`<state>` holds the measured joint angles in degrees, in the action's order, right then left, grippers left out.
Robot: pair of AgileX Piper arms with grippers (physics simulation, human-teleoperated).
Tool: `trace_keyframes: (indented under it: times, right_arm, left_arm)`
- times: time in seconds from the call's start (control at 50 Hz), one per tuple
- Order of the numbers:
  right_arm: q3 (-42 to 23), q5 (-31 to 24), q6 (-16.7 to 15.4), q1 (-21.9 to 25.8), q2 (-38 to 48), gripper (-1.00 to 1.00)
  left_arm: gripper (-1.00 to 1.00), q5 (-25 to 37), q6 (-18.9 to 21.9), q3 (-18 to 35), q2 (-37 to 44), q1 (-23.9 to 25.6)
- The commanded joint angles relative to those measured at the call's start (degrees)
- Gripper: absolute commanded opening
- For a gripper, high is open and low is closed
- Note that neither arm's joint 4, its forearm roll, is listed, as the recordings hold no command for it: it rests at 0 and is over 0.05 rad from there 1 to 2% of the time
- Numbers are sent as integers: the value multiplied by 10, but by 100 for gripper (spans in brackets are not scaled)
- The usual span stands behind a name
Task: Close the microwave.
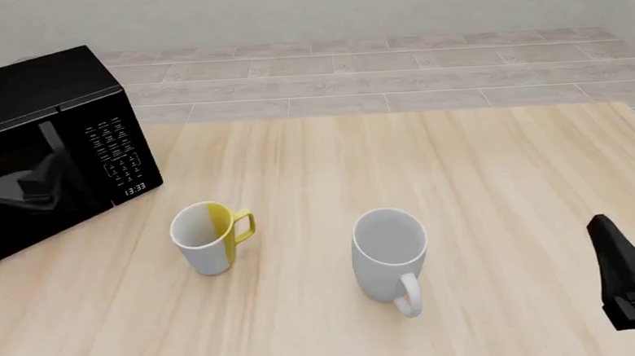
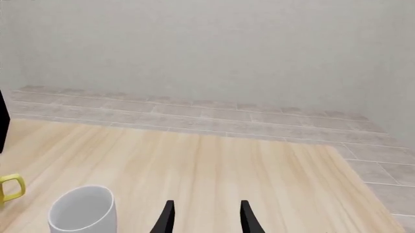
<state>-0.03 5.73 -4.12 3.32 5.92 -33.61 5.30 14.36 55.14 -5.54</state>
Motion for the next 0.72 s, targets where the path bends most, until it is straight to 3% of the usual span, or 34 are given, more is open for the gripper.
trace_keyframes:
  times: [0.02, 0.18, 0.42, 0.72]
  right_arm:
    - [0, 3, 3, 1, 3, 100]
    - [0, 2, 2, 0, 4, 100]
    - [0, 1, 0, 0, 0, 100]
    - [0, -2, 0, -1, -1, 100]
  left_arm:
    - [100, 119, -5, -16, -164, 29]
    - [100, 246, -15, -1, -305, 52]
    - [100, 381, -18, 23, -440, 72]
    - [100, 511, -36, 77, -551, 96]
